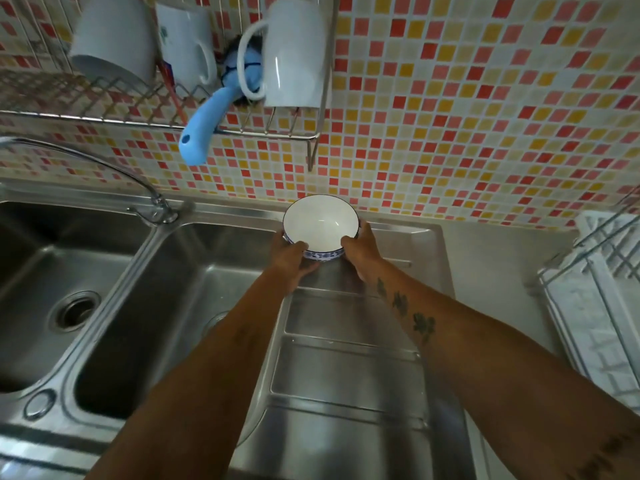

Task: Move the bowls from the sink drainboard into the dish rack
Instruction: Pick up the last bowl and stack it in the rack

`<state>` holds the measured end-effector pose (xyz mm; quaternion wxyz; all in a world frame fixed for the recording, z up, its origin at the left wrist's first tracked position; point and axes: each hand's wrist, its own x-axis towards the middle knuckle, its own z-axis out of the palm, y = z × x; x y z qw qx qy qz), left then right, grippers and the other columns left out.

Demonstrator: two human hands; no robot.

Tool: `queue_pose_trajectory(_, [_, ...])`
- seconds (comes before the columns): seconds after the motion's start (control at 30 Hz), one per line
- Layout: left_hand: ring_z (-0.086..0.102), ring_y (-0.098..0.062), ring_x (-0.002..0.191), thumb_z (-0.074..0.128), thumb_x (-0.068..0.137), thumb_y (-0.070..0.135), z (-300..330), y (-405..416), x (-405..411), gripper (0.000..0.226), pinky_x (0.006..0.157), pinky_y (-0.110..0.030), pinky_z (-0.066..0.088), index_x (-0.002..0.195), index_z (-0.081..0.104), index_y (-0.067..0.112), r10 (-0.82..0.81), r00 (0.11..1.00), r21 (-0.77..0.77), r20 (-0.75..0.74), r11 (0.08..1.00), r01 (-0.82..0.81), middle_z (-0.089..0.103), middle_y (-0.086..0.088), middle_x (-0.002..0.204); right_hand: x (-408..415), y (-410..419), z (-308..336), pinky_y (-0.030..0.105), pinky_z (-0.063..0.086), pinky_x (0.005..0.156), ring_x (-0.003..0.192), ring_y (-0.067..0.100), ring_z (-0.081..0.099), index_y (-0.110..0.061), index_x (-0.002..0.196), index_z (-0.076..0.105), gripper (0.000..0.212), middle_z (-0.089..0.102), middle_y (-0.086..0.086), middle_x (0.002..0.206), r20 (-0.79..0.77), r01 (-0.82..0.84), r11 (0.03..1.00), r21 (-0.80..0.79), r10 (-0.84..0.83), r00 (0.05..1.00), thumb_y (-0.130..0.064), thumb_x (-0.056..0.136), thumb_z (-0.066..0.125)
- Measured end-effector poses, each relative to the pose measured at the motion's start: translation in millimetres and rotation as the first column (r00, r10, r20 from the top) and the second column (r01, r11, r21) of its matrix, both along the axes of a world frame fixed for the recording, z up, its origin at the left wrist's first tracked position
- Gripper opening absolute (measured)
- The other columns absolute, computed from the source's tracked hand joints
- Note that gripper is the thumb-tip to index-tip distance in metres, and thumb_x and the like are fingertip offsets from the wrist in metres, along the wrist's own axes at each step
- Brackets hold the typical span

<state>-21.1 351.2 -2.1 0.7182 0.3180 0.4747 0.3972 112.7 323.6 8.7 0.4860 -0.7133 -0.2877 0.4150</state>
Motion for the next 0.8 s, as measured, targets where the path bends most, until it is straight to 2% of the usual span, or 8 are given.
queue_pose_trajectory(0.1, [0.044, -0.040, 0.132, 0.060, 0.083, -0.011, 2, -3, -1, 0.067, 0.090, -0.055, 0.052, 0.139, 0.041, 0.020, 0.000, 1.000, 0.027, 0.028, 1.000, -0.001, 0.044, -0.010, 0.146, -1, -4, 3, 0.045, 0.049, 0.101, 0.127, 0.030, 0.046, -0.011, 0.140, 0.037, 0.062, 0.046, 0.014, 0.142, -0.027, 0.029, 0.999, 0.020, -0.029, 0.999, 0.005, 0.081, 0.051])
queue_pose_trajectory(0.27, [0.047, -0.041, 0.129, 0.061, 0.083, -0.012, 13, -19, 6, 0.065, 0.083, -0.052, 0.054, 0.136, 0.041, 0.020, 0.004, 1.000, 0.071, 0.019, 0.997, -0.006, 0.045, -0.008, 0.141, 5, -27, 20, 0.037, 0.048, 0.099, 0.128, 0.028, 0.044, -0.013, 0.140, 0.035, 0.062, 0.045, 0.011, 0.142, -0.012, 0.064, 0.997, 0.042, -0.064, 0.998, 0.004, 0.083, 0.052])
queue_pose_trajectory(0.37, [0.047, -0.041, 0.129, 0.067, 0.080, -0.006, 27, -38, 13, 0.071, 0.084, -0.051, 0.054, 0.139, 0.039, 0.021, -0.002, 0.999, 0.076, 0.040, 0.997, -0.001, 0.042, -0.008, 0.146, 12, -48, 37, 0.038, 0.049, 0.099, 0.128, 0.027, 0.044, -0.016, 0.141, 0.034, 0.064, 0.043, 0.010, 0.143, 0.013, 0.078, 0.993, 0.089, -0.079, 0.997, 0.005, 0.084, 0.054])
queue_pose_trajectory(0.47, [0.050, -0.039, 0.126, 0.079, 0.067, 0.007, 48, -64, 23, 0.083, 0.072, -0.046, 0.061, 0.139, 0.039, 0.024, -0.036, 0.993, 0.128, 0.108, 0.992, 0.022, 0.045, -0.005, 0.142, 20, -78, 62, 0.043, 0.050, 0.100, 0.117, 0.019, 0.044, -0.019, 0.141, 0.030, 0.063, 0.041, 0.008, 0.144, 0.010, 0.081, 0.980, 0.180, -0.084, 0.996, 0.003, 0.088, 0.053])
queue_pose_trajectory(0.6, [0.056, -0.026, 0.105, 0.057, 0.083, -0.015, 94, -111, 37, 0.063, 0.057, -0.032, 0.061, 0.130, 0.041, 0.023, -0.042, 0.989, 0.199, 0.142, 0.980, 0.013, 0.053, 0.004, 0.116, 31, -121, 107, 0.031, 0.054, 0.084, 0.116, 0.018, 0.045, -0.022, 0.138, 0.032, 0.061, 0.044, 0.005, 0.137, 0.037, 0.058, 0.946, 0.320, -0.073, 0.997, 0.004, 0.087, 0.051])
queue_pose_trajectory(0.67, [0.058, -0.028, 0.106, 0.054, 0.083, -0.013, 121, -135, 42, 0.063, 0.068, -0.042, 0.062, 0.131, 0.043, 0.025, -0.088, 0.972, 0.208, 0.218, 0.977, 0.042, 0.054, -0.001, 0.122, 38, -144, 138, 0.024, 0.053, 0.075, 0.119, 0.020, 0.045, -0.023, 0.137, 0.034, 0.061, 0.044, 0.000, 0.128, 0.033, 0.046, 0.924, 0.380, -0.063, 0.997, 0.007, 0.086, 0.048])
queue_pose_trajectory(0.73, [0.055, -0.036, 0.114, 0.059, 0.081, 0.000, 151, -158, 52, 0.065, 0.084, -0.057, 0.056, 0.137, 0.043, 0.029, -0.125, 0.936, 0.206, 0.328, 0.977, 0.059, 0.051, -0.008, 0.132, 46, -170, 174, 0.015, 0.047, 0.068, 0.116, 0.018, 0.044, -0.021, 0.137, 0.036, 0.060, 0.042, -0.004, 0.123, 0.058, 0.040, 0.899, 0.436, -0.073, 0.996, 0.009, 0.086, 0.045])
queue_pose_trajectory(0.8, [0.055, -0.036, 0.109, 0.056, 0.088, 0.017, 190, -187, 62, 0.049, 0.088, -0.060, 0.052, 0.135, 0.045, 0.026, -0.106, 0.899, 0.152, 0.425, 0.987, 0.045, 0.053, -0.011, 0.126, 55, -196, 210, 0.014, 0.045, 0.066, 0.115, 0.017, 0.043, -0.020, 0.135, 0.038, 0.059, 0.042, -0.004, 0.122, 0.078, 0.040, 0.874, 0.484, -0.089, 0.993, 0.011, 0.085, 0.040])
